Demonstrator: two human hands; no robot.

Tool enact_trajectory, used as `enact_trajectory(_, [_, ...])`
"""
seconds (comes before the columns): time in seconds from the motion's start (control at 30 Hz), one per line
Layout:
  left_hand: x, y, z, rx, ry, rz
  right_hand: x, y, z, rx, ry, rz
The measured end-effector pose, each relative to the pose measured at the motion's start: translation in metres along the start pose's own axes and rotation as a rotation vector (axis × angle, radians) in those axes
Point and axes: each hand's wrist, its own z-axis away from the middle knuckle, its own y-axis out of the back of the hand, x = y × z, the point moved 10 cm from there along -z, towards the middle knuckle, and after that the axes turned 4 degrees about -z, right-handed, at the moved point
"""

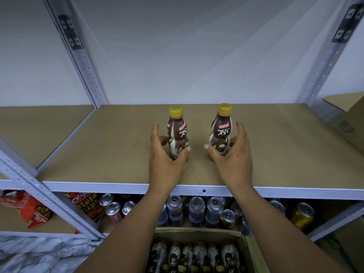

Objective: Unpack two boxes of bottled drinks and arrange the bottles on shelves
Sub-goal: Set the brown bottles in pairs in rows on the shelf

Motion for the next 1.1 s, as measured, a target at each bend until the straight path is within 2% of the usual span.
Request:
enact_trajectory(0.4, [0.0, -0.001, 0.0, -0.035, 0.013, -0.009, 0.001, -0.004, 0.004, -0.045, 0.049, -0.037])
enact_trajectory(0.87, [0.001, -0.005, 0.0, -0.076, 0.019, 0.027, 0.007, -0.007, 0.002, -0.067, -0.004, -0.03])
enact_trajectory(1.1, [0.002, -0.006, -0.001, -0.081, 0.024, 0.021, 0.008, -0.016, 0.003, -0.174, 0.012, -0.092])
